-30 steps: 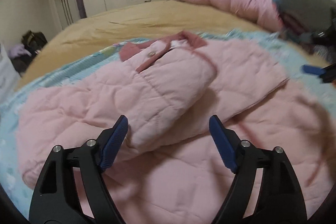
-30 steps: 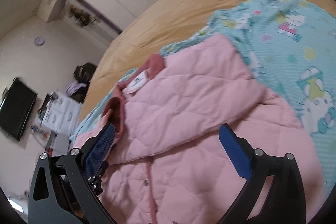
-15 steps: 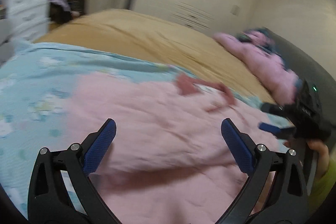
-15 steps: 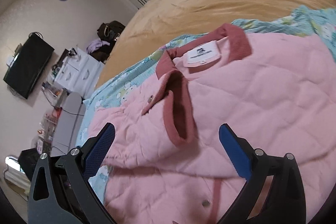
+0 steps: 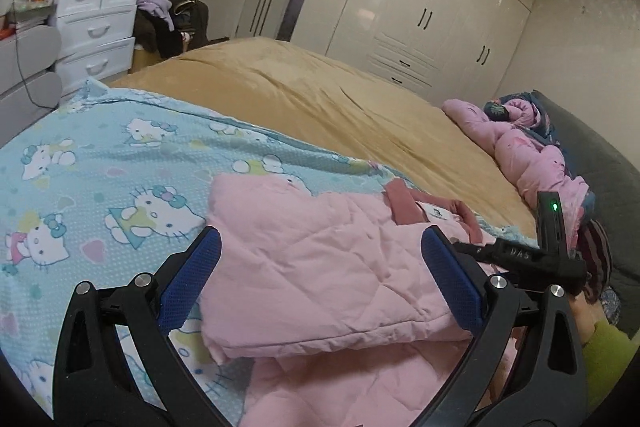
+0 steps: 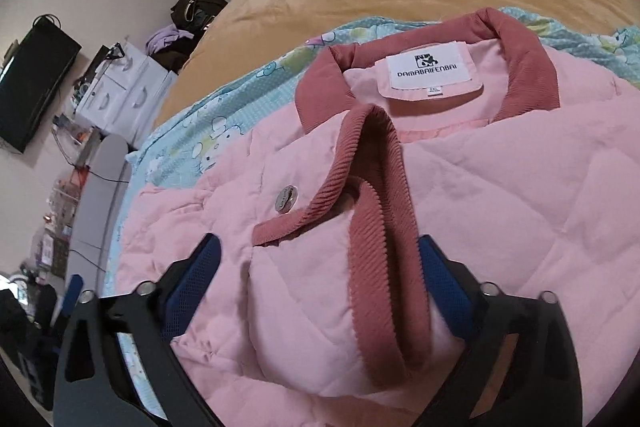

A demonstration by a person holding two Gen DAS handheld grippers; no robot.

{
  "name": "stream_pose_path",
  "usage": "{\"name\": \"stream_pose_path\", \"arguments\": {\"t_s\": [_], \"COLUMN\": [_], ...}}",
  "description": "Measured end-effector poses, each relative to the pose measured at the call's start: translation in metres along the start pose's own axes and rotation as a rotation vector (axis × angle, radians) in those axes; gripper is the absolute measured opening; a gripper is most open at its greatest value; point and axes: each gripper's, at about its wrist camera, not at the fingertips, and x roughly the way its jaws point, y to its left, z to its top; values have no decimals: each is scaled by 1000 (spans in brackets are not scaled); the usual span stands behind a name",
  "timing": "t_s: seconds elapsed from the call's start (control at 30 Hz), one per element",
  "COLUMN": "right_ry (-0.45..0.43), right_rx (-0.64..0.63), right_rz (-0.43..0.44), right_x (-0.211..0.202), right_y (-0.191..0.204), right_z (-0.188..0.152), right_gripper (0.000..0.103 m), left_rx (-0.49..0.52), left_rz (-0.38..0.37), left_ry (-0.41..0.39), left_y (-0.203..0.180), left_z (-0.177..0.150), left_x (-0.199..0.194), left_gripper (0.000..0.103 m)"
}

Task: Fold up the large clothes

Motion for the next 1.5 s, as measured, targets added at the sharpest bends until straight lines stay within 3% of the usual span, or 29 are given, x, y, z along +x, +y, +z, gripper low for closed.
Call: {"name": "stream_pose_path", "arguments": {"t_s": [0.03,0.1,0.2,0.27,0.53,0.87,1.27,1.5], "right_ry": [-6,-13,-55,-86,-215,-409,-510,-526], "right_rx": [-11,-37,-116,-171,-302,-413,-339,-285], "right_rz": [-8,-19,-42,-41,-17,-64,-169,-176], "right_x": [1,2,-1,-6,-46,-133,-182,-195], "right_y": [2,6,18,30,75,104,42,9], "right_z": [-1,-5,-10,-12,-5,19,27,16], "right_gripper": [76,47,20,14,11,8,8,8], "left_rx": [-16,-49,-94,-110,-153,-83,-26,-83], "left_rz": [-9,-36,-56,-60,-49,-51,-43,-12], "left_ry": [3,7,-11,-20,-16,-39,-12,36], "left_y": [4,13,24,29,44,26,8,18], "left_z": [2,5,9,12,17,21,18,10], "left_x": [0,-2,-9,-12,-13,-10,4,21], "left_gripper": [94,94,94,94,94,94,94,94]}}
